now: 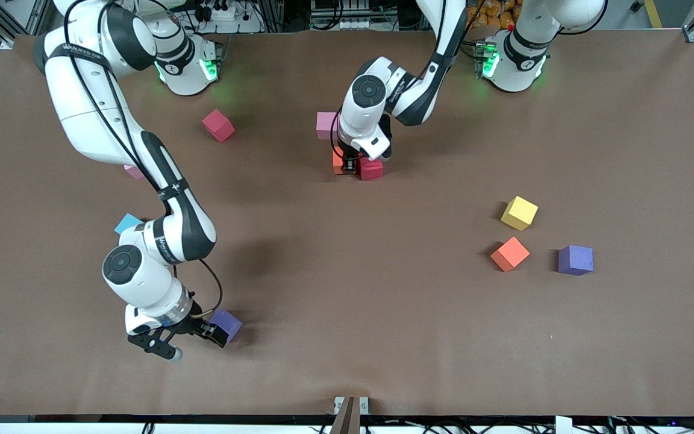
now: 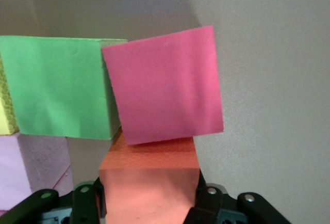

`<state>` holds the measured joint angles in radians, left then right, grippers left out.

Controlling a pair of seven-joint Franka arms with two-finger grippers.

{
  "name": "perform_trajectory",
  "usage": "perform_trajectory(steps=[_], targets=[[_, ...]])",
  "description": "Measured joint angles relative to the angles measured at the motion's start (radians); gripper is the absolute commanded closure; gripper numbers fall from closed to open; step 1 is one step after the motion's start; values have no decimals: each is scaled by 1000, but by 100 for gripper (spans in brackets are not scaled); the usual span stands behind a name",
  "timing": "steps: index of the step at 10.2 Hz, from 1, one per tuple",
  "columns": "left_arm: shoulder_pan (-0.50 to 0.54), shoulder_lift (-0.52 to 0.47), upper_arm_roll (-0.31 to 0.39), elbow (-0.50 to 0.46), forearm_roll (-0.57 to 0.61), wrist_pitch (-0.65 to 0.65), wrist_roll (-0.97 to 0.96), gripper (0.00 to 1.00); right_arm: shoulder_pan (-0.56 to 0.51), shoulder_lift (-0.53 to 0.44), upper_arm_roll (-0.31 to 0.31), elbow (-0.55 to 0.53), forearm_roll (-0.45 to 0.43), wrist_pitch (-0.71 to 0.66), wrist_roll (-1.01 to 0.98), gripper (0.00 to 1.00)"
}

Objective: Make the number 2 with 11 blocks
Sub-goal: 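Lower the orange cube beside red while the right gripper grasps purple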

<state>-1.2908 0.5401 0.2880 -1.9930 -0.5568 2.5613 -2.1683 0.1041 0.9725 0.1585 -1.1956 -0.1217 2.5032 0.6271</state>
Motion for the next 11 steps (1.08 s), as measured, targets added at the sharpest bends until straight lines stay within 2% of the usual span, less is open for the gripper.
perform_trajectory(steps=[11], targets=[[-3, 0, 5, -16, 0, 2, 0, 78, 10, 30, -1, 0, 0, -4, 145, 0]])
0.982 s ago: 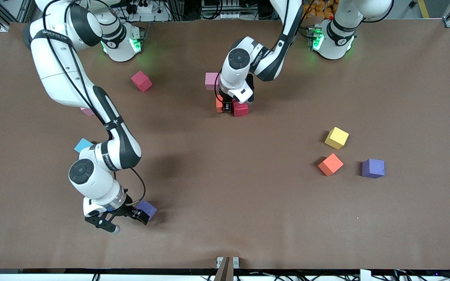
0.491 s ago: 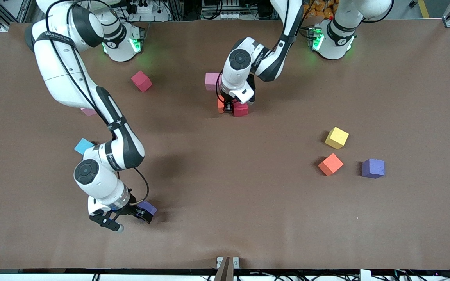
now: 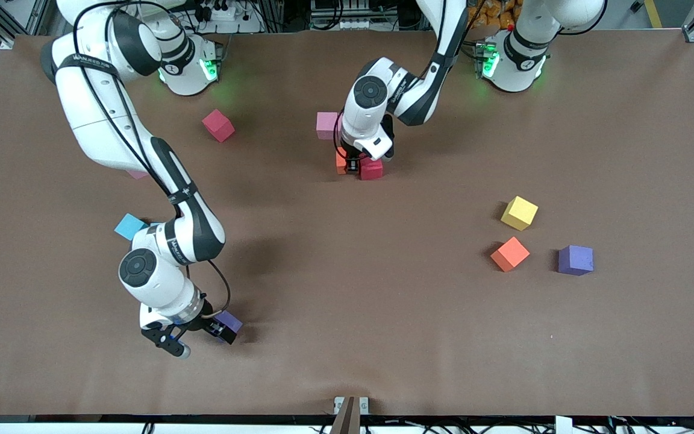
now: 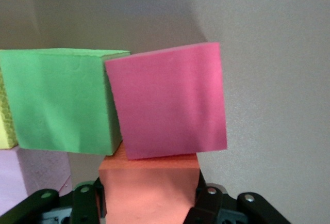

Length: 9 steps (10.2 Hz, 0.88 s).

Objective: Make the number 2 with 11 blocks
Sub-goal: 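Lower the orange cube beside red while the right gripper grasps purple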

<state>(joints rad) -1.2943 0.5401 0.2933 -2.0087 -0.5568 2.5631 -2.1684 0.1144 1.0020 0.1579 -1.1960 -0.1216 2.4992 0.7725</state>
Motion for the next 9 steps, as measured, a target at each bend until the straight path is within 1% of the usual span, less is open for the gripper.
perform_trajectory(steps=[9], targets=[[0, 8, 2, 0, 0, 33, 8, 77, -6, 3, -2, -2, 0, -88, 42, 0]])
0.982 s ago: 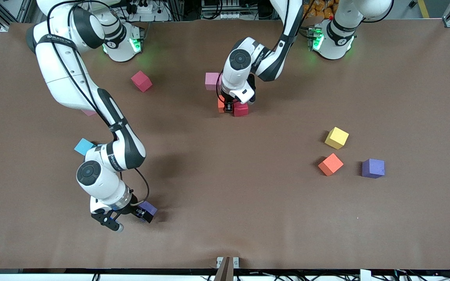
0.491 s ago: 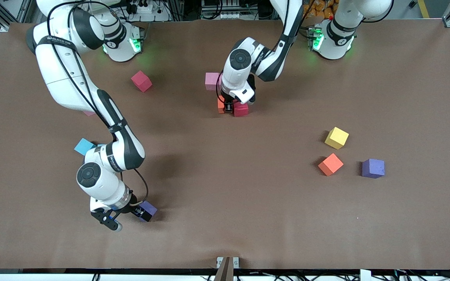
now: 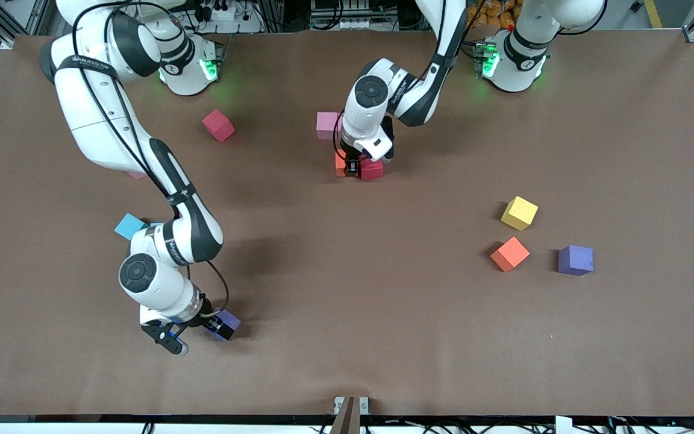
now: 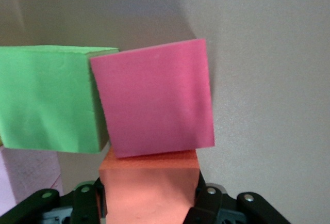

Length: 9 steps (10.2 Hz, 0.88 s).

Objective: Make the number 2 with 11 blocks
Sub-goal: 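Lower the orange cube beside red while the right gripper grasps purple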

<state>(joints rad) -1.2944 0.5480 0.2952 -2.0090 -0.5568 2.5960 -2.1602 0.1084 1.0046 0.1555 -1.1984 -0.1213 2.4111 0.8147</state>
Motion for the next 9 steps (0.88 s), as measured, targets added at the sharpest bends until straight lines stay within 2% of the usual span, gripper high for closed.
perform_trajectory(steps=[5, 6, 7, 8, 9], targets=[[0, 4, 7, 0, 0, 6, 3, 74, -1, 0, 0, 2, 0, -27, 6, 0], [1, 5, 9, 0, 0, 6, 4, 69, -1, -2, 0, 5, 0, -57, 7, 0], [1, 7, 9, 0, 0, 6, 4, 59, -1, -6, 0, 11, 0, -89, 8, 0], [1, 9, 9, 0, 0, 6, 4, 5, -3, -7, 0, 16, 0, -107, 11, 0], [1, 9, 9, 0, 0, 6, 4, 0, -4, -7, -1, 18, 0, -111, 14, 0]])
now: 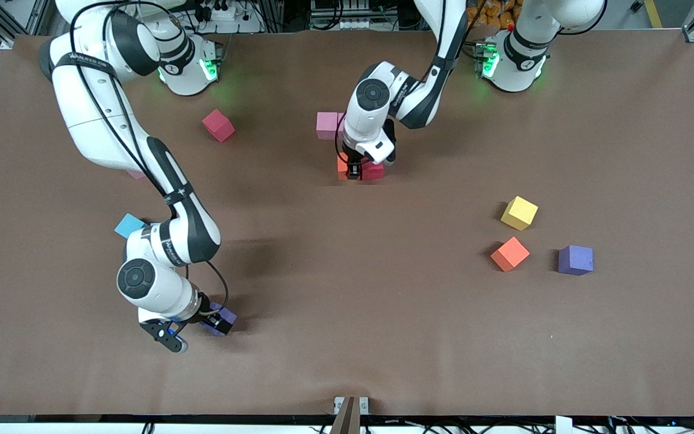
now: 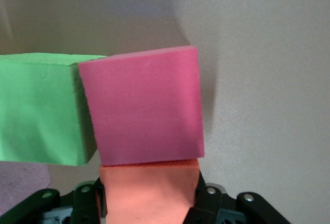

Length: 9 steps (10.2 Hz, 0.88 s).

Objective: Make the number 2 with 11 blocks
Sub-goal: 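Lower the orange cube beside red while the right gripper grasps purple, then carry the purple cube to the row while the left gripper reaches orange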

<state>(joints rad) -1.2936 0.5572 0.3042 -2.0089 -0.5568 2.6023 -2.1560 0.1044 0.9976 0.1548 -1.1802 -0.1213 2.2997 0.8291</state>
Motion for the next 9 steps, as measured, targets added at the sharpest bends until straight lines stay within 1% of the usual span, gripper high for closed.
perform_trajectory(steps=[1, 2, 3, 4, 5, 7, 9], targets=[[0, 1, 0, 0, 0, 0, 2, 0, -1, 0, -3, 0, 0, -1, 2, 0], [0, 6, 0, 3, 0, 1, 5, 0, -1, 0, -9, 1, 0, -2, 3, 5], [0, 11, 0, 11, 0, 3, 6, 0, -2, 0, -15, 1, 0, -2, 3, 27], [0, 13, 0, 21, 0, 4, 6, 0, -2, 0, -18, 2, 0, -2, 4, 71], [0, 12, 0, 33, 0, 5, 6, 0, -2, 0, -19, 3, 0, -2, 14, 100], [-1, 9, 0, 52, 0, 5, 6, 0, 0, 0, -19, 3, 0, -2, 63, 100], [-2, 0, 3, 56, 0, 3, 6, 0, 4, 0, -18, 4, 0, -2, 71, 100]])
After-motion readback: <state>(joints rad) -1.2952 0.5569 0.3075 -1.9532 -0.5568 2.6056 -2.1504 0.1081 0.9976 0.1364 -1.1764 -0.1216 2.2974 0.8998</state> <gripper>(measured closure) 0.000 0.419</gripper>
